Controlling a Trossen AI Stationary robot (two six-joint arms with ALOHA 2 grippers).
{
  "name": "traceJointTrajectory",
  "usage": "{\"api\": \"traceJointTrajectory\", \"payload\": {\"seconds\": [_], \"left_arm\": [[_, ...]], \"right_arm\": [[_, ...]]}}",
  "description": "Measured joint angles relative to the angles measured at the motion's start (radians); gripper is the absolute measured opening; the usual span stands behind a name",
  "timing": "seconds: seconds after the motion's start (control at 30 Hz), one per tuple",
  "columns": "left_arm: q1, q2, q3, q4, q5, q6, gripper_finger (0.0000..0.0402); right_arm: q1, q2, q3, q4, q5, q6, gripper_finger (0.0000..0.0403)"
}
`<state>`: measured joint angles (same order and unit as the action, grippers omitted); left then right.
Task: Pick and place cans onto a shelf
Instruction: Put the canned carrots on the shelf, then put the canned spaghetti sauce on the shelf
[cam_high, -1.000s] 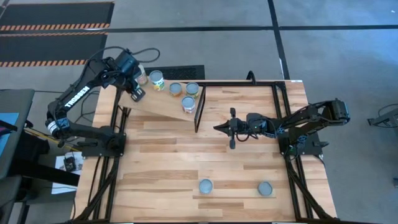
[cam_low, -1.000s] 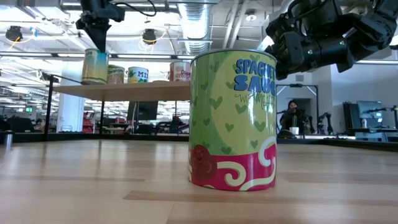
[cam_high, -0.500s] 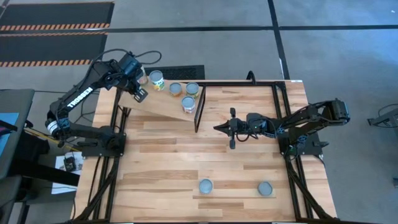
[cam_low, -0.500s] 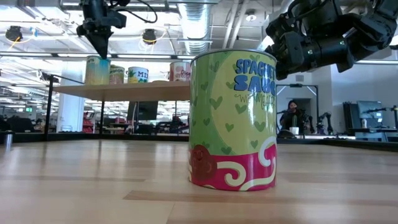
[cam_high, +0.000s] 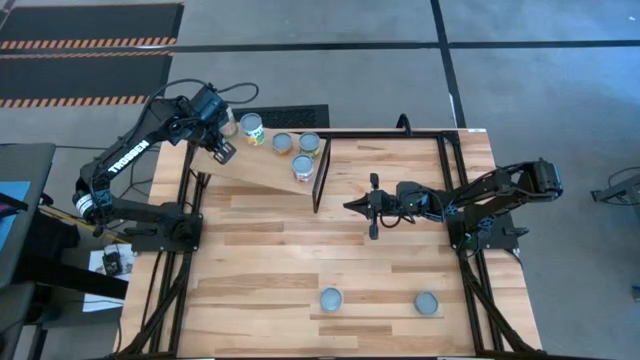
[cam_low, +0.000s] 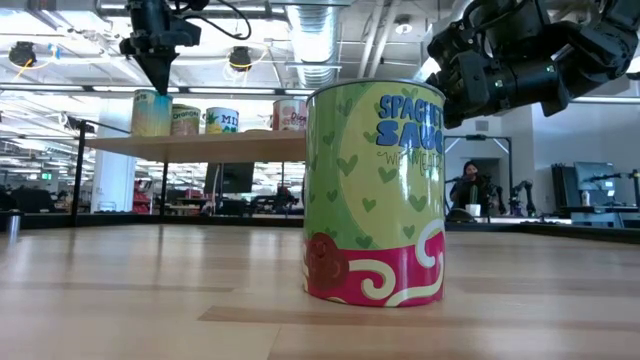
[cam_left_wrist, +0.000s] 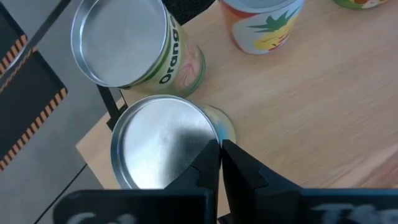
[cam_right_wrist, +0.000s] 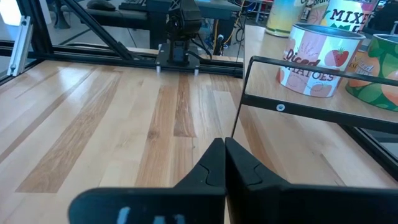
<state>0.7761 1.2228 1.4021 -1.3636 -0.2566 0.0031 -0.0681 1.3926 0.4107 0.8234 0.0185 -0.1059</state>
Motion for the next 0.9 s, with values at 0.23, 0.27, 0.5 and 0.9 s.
{"api": "traceJointTrajectory", "payload": {"seconds": [0.23, 0.27, 0.5, 0.9], "left_arm": [[0.0, 0.0, 0.0, -0.002, -0.002, -0.007, 0.0039], [0.0, 0.0, 0.0, -0.002, -0.002, -0.005, 0.0044], [0.0, 0.0, 0.035, -0.009, -0.037, 0.029, 0.0068], [-0.134, -0.134, 0.084, 0.022, 0.016, 0.048, 0.0071]], "right_arm": [[0.0, 0.0, 0.0, 0.0, 0.0, 0.0, 0.0009], [0.0, 0.0, 0.0, 0.0, 0.0, 0.0, 0.0009], [0.0, 0.0, 0.0, 0.0, -0.001, 0.0, 0.001], [0.0, 0.0, 0.0, 0.001, -0.005, 0.0, 0.001]]}}
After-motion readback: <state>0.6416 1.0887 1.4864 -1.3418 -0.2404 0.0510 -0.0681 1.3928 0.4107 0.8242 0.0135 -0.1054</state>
